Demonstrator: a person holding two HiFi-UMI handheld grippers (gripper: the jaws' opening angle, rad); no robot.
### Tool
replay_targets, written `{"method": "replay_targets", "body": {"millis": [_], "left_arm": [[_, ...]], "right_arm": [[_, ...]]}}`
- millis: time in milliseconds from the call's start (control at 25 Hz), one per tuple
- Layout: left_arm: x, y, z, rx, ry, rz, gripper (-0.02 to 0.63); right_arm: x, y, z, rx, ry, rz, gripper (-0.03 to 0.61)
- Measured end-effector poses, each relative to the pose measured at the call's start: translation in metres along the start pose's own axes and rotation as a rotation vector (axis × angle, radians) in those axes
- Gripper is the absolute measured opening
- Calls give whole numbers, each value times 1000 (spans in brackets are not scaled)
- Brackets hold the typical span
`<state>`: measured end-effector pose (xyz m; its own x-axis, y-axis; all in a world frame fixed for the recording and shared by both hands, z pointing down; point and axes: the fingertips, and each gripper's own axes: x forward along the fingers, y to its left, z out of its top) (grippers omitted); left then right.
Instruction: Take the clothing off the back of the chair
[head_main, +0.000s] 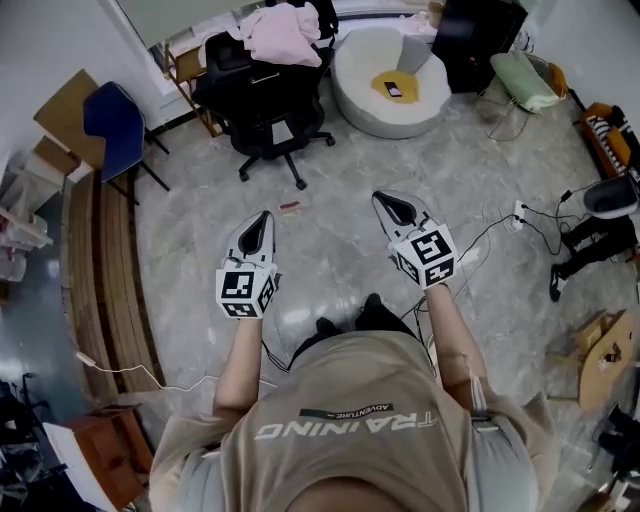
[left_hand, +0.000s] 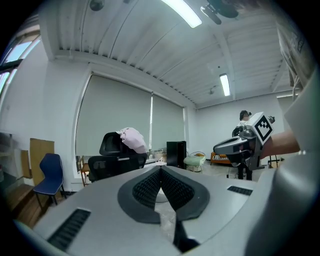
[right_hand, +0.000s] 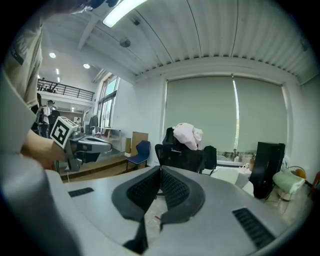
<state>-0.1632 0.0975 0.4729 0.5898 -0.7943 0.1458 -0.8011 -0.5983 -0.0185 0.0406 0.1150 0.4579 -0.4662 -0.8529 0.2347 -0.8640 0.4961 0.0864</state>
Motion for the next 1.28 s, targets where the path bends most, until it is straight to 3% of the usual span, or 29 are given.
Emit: {"method": "replay_targets", "body": {"millis": [280, 560, 760, 1000, 1280], "left_arm": [[25, 22, -7, -21, 33, 19, 12], [88, 69, 18, 11, 15, 96, 14], [140, 93, 37, 3, -7, 145, 12], [175, 106, 41, -65, -8, 186, 14], [212, 114, 51, 41, 25, 175, 14]], "right_arm": [[43, -22, 8, -11, -3, 29, 34], [113, -96, 29, 12, -78, 29, 34], [162, -139, 48, -46, -103, 78, 34], [205, -160, 57, -63, -99, 168, 34], [240, -184, 52, -5, -81, 186, 34]]}}
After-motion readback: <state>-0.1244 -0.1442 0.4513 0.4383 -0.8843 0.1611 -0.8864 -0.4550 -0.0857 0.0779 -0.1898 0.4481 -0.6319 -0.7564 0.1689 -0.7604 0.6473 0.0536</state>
